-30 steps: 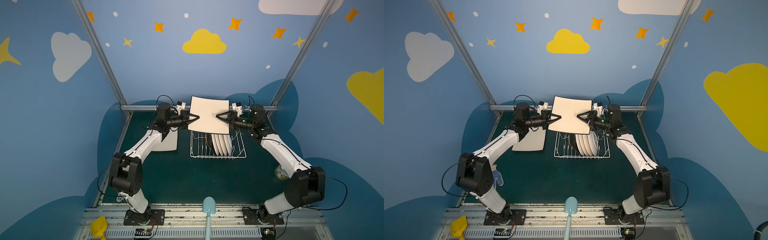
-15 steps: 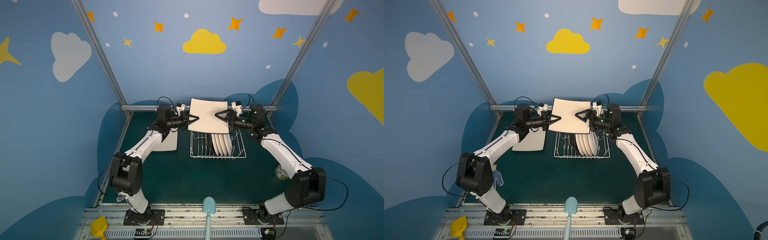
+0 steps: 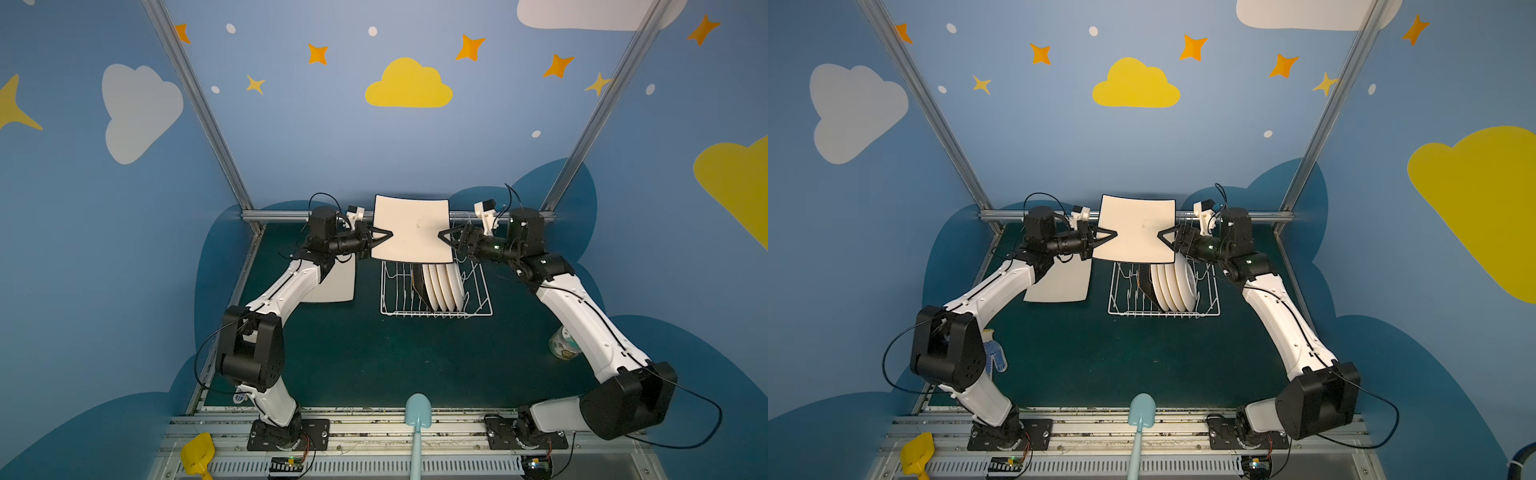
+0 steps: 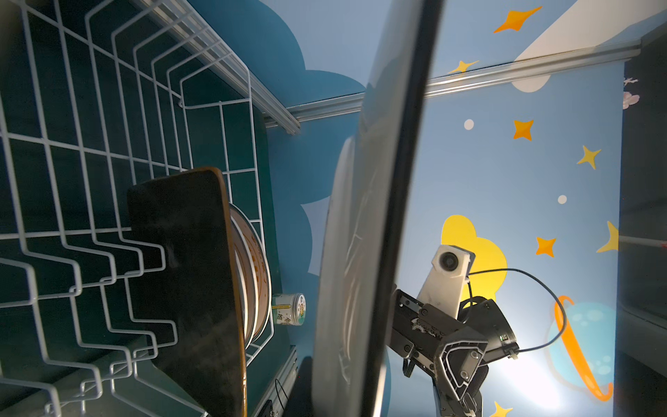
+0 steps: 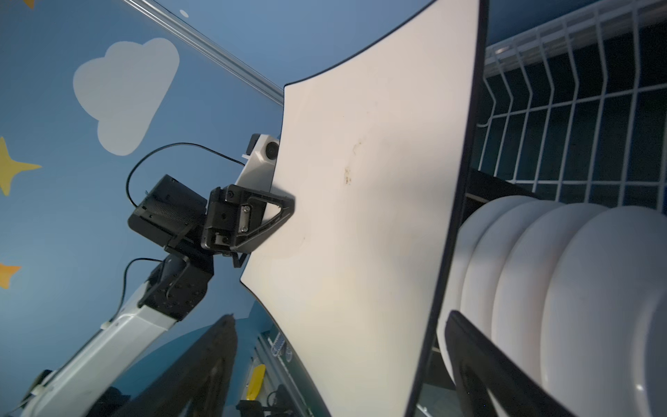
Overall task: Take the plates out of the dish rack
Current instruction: 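Carry the plate toward the placed plate with the left gripper while the right releases it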
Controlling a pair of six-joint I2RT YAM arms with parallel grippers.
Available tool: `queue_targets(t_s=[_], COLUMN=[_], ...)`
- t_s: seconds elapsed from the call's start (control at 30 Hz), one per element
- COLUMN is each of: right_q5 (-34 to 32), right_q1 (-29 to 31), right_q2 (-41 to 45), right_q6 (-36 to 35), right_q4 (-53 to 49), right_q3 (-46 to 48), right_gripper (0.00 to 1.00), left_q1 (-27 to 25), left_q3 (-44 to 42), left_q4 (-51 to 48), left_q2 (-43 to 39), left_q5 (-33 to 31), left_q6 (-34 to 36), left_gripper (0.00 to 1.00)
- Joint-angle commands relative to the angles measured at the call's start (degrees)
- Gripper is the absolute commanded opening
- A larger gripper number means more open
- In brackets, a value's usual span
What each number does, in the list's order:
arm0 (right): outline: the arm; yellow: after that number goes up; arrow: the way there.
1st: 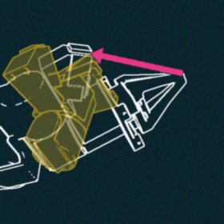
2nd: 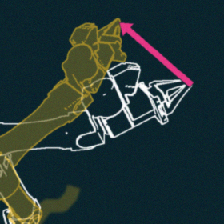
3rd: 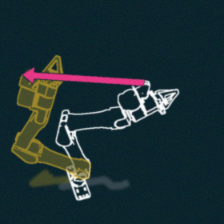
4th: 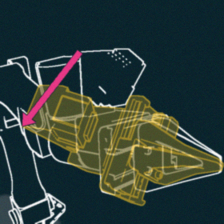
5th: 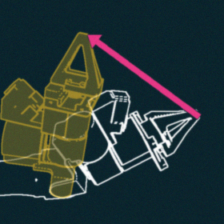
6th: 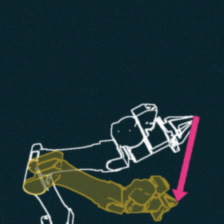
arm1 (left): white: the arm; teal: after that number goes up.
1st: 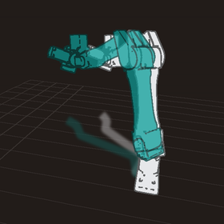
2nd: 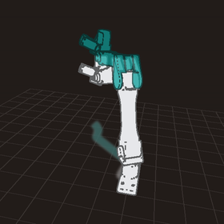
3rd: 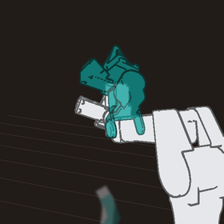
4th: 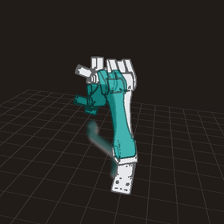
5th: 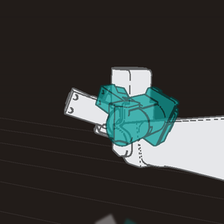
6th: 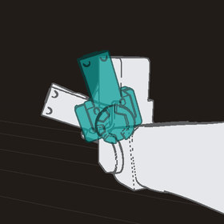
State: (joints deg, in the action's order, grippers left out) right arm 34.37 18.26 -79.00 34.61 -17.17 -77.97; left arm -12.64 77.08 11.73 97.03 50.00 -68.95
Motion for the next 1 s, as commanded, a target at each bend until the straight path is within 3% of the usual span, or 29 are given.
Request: queue_targets(t_s=[0.0,0.2,0.47,0.83,0.97], right_q5=[-3.0,-8.5,-19.1,-29.3,-34.4], right_q1=[0.5,3.0,12.2,23.3,27.6], right_q2=[2.9,6.7,11.4,11.1,9.4], right_q6=[-9.4,-18.6,-33.8,-42.0,-43.2], right_q4=[-4.6,-6.3,-5.3,-3.6,-3.8], right_q3=[-2.2,-0.8,3.7,5.9,5.5], right_gripper=[0.9,0.89,0.9,0.9,0.9], left_q1=[1.9,5.9,12.5,22.4,25.1], left_q3=[3.3,6.1,9.2,9.2,8.4], left_q4=[3.1,-6.9,-26.7,-39.0,-40.0], left_q2=[-5.5,-7.8,-12.5,-15.5,-15.2], left_q5=[3.2,6.2,7.2,8.1,8.4], left_q6=[3.4,10.9,25.6,38.5,39.0], left_gripper=[0.03,0.03,0.03,0.03,0.03])
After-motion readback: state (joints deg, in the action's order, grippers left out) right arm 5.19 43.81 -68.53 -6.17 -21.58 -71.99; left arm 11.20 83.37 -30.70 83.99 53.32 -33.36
